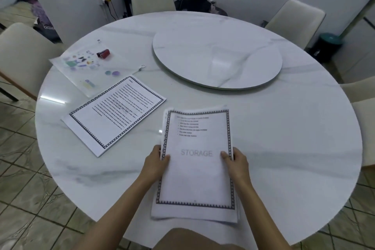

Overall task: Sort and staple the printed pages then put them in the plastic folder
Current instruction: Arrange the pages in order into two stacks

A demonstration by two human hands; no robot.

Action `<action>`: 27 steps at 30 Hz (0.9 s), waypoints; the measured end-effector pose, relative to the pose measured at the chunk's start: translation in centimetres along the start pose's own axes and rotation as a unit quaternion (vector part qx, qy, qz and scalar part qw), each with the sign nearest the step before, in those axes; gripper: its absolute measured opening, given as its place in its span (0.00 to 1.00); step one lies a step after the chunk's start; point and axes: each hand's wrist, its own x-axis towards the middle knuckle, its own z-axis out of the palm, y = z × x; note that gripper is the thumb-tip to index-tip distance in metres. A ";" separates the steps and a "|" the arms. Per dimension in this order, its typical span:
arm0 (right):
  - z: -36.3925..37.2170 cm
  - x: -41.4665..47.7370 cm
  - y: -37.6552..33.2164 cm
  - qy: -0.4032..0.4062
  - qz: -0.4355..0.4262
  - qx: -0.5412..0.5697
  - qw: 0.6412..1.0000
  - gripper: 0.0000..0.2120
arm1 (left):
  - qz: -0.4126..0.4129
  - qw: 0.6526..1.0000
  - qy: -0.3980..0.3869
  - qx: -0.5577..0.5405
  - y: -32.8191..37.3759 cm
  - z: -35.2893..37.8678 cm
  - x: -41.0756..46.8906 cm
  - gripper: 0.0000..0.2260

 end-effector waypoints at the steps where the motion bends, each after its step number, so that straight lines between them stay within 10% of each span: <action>1: 0.0 0.1 0.5 0.000 0.008 -0.011 1.000 0.05 | -0.009 1.000 -0.001 0.003 -0.2 0.2 0.0 0.13; 27: 0.4 1.2 -0.3 -0.004 -0.060 -0.230 0.971 0.22 | 0.016 0.995 0.094 -0.013 -2.7 -2.6 -1.7 0.09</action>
